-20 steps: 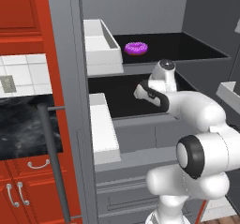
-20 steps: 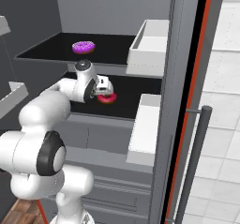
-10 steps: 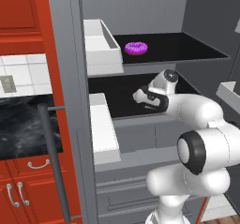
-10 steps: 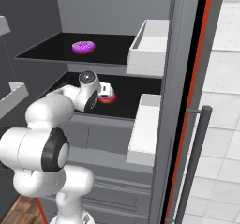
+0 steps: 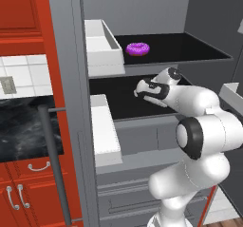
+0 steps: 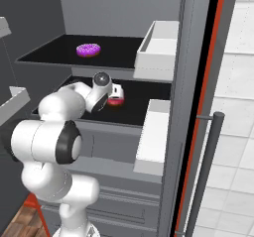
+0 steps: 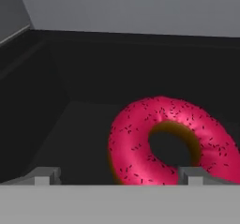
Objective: Take the donuts from the fridge and place them on the empty tray on the dining counter.
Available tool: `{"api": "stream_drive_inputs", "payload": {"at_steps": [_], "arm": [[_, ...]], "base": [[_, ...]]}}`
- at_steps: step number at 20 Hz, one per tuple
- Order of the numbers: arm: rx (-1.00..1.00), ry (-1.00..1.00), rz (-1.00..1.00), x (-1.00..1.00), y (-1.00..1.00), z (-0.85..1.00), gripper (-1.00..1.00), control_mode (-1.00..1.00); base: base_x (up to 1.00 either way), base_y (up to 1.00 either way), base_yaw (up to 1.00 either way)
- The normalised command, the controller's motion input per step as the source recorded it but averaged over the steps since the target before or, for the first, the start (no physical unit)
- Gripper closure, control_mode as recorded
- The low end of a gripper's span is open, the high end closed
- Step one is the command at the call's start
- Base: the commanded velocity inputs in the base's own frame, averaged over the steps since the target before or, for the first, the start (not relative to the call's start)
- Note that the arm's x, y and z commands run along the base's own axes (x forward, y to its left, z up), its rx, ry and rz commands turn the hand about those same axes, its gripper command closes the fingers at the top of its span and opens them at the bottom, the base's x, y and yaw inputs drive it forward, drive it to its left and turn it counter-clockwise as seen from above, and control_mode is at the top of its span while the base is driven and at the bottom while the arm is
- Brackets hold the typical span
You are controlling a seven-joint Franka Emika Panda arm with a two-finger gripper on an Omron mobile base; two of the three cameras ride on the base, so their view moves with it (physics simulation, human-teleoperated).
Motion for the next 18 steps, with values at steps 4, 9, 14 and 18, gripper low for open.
{"api": "stream_drive_inputs", "payload": {"at_steps": [4,9,14,18], "arm": [[0.00,-0.27,0.09,0.00,0.00,-0.17,-1.00,-1.00],[0.00,-0.07,0.06,0.19,0.00,-0.33,-1.00,-1.00],[0.00,0.18,0.00,0.31,-0.05,-0.62,-1.00,-1.00],[-0.02,0.20,0.00,0.25,0.00,-0.62,1.00,-1.00]], "base": [[0.00,0.00,0.00],[0.00,0.00,0.00],[0.00,0.00,0.00],[0.00,0.00,0.00]]}}
